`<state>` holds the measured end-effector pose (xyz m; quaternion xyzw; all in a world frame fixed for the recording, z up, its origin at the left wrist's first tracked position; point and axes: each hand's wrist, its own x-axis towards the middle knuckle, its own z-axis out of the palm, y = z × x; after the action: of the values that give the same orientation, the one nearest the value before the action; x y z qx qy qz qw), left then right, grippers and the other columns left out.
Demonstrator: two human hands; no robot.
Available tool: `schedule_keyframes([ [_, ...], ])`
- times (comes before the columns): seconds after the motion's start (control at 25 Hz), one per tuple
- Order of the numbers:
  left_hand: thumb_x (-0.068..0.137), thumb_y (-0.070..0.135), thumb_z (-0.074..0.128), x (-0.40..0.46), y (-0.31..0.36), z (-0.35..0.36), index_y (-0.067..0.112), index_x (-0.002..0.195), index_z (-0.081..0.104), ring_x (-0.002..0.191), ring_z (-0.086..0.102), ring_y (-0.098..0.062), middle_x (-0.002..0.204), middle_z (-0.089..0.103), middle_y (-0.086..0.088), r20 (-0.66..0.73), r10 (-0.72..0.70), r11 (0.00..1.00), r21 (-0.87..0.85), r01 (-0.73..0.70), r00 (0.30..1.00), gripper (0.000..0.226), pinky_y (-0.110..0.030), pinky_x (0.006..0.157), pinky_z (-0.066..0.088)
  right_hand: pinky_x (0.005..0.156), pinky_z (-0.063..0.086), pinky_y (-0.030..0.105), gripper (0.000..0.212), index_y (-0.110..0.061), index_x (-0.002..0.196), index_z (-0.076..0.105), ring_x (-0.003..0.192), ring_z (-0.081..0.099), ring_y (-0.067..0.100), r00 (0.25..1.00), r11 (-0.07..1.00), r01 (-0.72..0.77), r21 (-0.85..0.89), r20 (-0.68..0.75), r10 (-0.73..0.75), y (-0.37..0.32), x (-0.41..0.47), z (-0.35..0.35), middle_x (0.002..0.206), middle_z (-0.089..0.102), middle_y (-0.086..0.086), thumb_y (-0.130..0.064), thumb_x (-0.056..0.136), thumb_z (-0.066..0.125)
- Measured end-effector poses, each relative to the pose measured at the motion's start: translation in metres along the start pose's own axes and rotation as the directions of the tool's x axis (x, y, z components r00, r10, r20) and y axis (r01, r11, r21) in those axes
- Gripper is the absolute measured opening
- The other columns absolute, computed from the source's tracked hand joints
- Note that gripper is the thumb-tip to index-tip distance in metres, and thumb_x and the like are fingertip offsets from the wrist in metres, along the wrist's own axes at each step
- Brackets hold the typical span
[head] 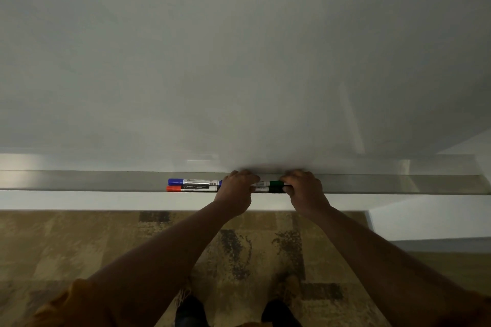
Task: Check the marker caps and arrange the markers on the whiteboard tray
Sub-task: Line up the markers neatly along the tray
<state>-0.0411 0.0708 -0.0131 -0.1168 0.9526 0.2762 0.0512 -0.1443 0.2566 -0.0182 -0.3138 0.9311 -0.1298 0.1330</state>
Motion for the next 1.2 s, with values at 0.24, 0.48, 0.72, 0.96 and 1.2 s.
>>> schedule_keyframes([
  [0.24, 0.091, 0.008, 0.060, 0.000, -0.001, 0.005, 0.023, 0.124, 0.065, 0.112, 0.055, -0.025, 0.121, 0.067, 0.001, -0.012, 0.010, 1.000, -0.003, -0.010, 1.000, 0.037, -0.040, 0.095, 0.043, 0.090, 0.044, 0.044, 0.029, -0.025, 0.120, 0.063, 0.111, 0.051, 0.031, 0.999, 1.000, 0.004, -0.017, 0.033, -0.004, -0.002, -0.002, 0.002, 0.123, 0.059, 0.001, -0.022, 0.092, 0.058],
  [0.48, 0.093, 0.031, 0.060, -0.022, -0.010, -0.003, 0.027, 0.119, 0.064, 0.124, 0.051, -0.020, 0.126, 0.064, 0.008, -0.200, -0.011, 0.992, 0.123, 0.037, 0.980, 0.026, -0.043, 0.103, 0.030, 0.096, 0.040, 0.045, 0.037, -0.021, 0.126, 0.060, 0.114, 0.051, 0.029, 0.999, 0.999, 0.052, 0.015, 0.017, -0.052, -0.007, -0.006, 0.005, 0.124, 0.059, 0.002, -0.020, 0.089, 0.053],
  [0.72, 0.097, 0.045, 0.047, -0.057, -0.048, -0.006, 0.031, 0.125, 0.051, 0.143, 0.018, -0.031, 0.149, 0.036, -0.003, -0.338, -0.391, 0.902, 0.042, 0.429, 0.856, 0.031, -0.056, 0.111, 0.020, 0.097, 0.038, 0.044, 0.038, -0.021, 0.125, 0.060, 0.113, 0.051, 0.027, 0.998, 0.999, 0.051, 0.010, 0.029, -0.051, -0.015, -0.005, 0.008, 0.120, 0.060, 0.000, -0.025, 0.088, 0.054],
  [0.96, 0.100, 0.041, 0.044, -0.064, -0.059, -0.004, 0.027, 0.124, 0.050, 0.136, 0.030, -0.034, 0.139, 0.044, -0.007, -0.310, -0.384, 0.905, 0.059, 0.421, 0.870, 0.029, -0.052, 0.109, 0.030, 0.094, 0.040, 0.043, 0.033, -0.018, 0.124, 0.062, 0.111, 0.051, 0.027, 0.999, 0.999, 0.043, 0.029, 0.028, -0.044, -0.020, -0.006, 0.010, 0.120, 0.059, 0.001, -0.024, 0.092, 0.055],
  [1.2, 0.099, 0.039, 0.045, -0.060, -0.055, -0.005, 0.027, 0.122, 0.051, 0.131, 0.034, -0.029, 0.135, 0.047, -0.005, -0.315, -0.374, 0.910, 0.058, 0.411, 0.872, 0.026, -0.048, 0.106, 0.033, 0.090, 0.045, 0.045, 0.031, -0.017, 0.122, 0.062, 0.109, 0.052, 0.029, 0.998, 0.998, 0.054, 0.026, 0.018, -0.054, -0.020, -0.006, 0.010, 0.119, 0.060, 0.004, -0.022, 0.092, 0.056],
])
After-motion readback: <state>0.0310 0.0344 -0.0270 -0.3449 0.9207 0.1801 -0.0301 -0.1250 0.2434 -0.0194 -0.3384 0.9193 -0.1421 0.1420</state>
